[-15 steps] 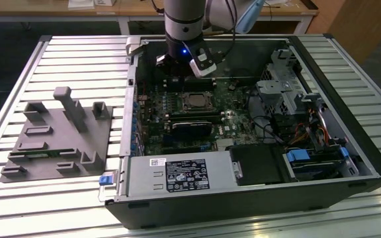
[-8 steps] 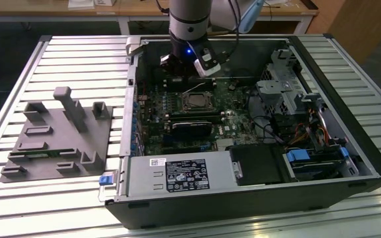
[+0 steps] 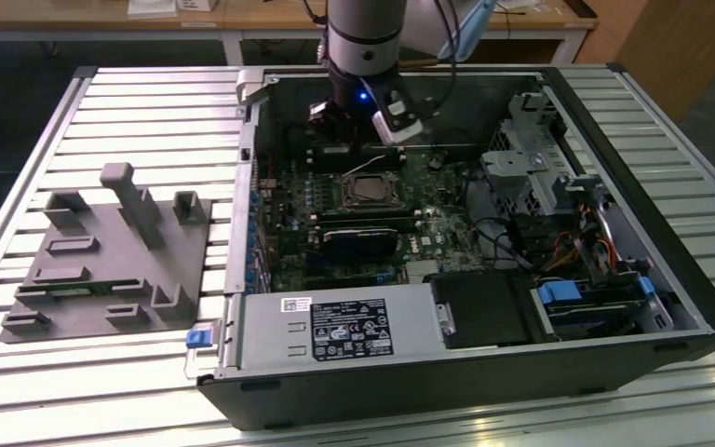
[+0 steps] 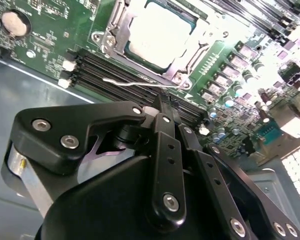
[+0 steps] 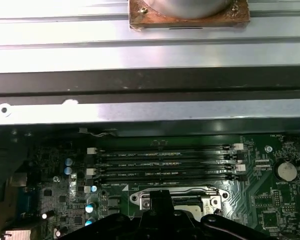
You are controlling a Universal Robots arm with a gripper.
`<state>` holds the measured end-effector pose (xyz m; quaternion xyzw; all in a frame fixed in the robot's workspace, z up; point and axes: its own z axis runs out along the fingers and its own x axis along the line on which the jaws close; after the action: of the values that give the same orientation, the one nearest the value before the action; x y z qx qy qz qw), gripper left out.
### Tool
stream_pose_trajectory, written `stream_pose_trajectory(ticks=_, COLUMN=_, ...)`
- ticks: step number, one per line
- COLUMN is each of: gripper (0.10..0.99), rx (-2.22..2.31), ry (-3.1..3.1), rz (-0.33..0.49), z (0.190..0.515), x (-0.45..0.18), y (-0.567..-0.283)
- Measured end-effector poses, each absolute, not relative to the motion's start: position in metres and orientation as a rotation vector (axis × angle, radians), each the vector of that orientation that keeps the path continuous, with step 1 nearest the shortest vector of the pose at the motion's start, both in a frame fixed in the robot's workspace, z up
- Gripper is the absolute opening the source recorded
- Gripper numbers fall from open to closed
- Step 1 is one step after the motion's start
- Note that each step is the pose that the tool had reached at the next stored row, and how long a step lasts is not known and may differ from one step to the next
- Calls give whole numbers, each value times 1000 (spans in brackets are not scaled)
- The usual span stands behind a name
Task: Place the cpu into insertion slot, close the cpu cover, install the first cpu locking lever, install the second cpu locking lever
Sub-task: 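Install the first cpu locking lever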
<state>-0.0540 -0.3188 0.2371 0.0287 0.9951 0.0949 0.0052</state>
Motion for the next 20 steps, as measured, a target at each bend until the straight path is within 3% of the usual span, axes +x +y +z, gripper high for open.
stream_pose_trajectory(ticks=20, gripper=106, rx=106, ry=3035, rz=293, z=233, x=-50, y=-319)
